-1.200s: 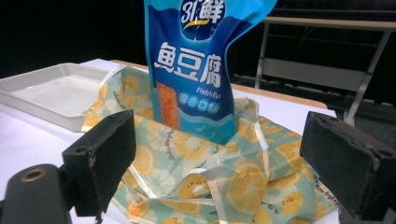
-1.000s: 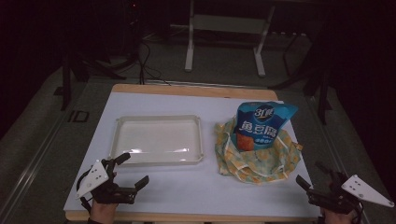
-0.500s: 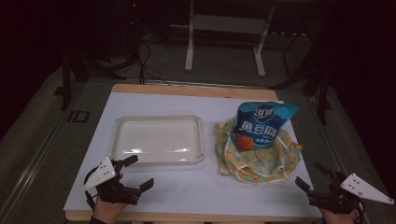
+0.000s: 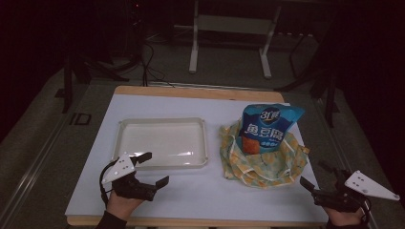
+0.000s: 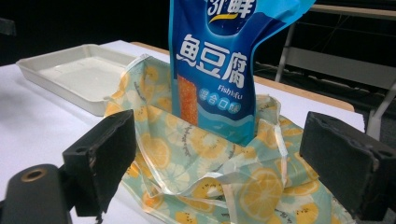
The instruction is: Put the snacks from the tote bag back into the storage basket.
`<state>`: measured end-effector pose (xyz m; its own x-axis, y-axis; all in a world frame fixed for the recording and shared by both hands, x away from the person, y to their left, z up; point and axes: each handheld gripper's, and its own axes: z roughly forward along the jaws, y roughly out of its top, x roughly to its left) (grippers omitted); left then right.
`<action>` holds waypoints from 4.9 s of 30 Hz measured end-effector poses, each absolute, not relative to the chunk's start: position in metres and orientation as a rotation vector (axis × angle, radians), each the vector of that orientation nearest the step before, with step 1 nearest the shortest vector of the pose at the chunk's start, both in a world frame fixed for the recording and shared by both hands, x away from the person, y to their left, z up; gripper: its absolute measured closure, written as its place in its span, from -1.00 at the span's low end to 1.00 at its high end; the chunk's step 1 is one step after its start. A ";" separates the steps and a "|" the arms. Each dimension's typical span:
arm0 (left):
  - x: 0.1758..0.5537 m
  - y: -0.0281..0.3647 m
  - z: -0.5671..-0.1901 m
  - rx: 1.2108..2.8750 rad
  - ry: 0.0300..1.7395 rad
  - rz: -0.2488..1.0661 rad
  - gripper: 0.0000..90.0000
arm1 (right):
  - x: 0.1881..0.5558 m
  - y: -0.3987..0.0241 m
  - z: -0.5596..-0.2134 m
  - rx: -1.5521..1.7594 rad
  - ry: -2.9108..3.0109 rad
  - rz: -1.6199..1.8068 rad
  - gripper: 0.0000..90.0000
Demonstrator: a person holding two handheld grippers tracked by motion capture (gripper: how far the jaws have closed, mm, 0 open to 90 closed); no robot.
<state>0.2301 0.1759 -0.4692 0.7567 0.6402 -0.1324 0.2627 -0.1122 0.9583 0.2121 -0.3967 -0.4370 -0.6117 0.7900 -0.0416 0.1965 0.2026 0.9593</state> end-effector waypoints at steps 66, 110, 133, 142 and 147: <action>0.376 -0.003 -0.431 1.821 0.439 0.172 -0.97 | 0.299 -0.373 -0.423 0.805 2.041 1.417 -0.51; 0.409 -0.058 -0.449 1.903 0.459 0.212 0.88 | 0.345 -0.342 -0.443 0.864 2.081 1.310 0.95; 0.404 -0.065 -0.430 1.938 0.485 0.225 0.97 | 0.342 -0.343 -0.431 0.863 2.086 1.304 0.99; 0.402 -0.063 -0.417 1.926 0.483 0.229 0.98 | 0.340 -0.341 -0.418 0.848 2.076 1.291 0.99; 0.401 -0.063 -0.406 1.927 0.476 0.240 0.98 | 0.338 -0.341 -0.406 0.838 2.066 1.287 0.99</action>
<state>0.4009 -0.0632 -0.4057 0.8993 0.4342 -0.0525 0.2155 -0.3353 0.9172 0.3383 -0.3409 -0.4061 -0.6481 0.7502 -0.1315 0.2124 0.3438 0.9147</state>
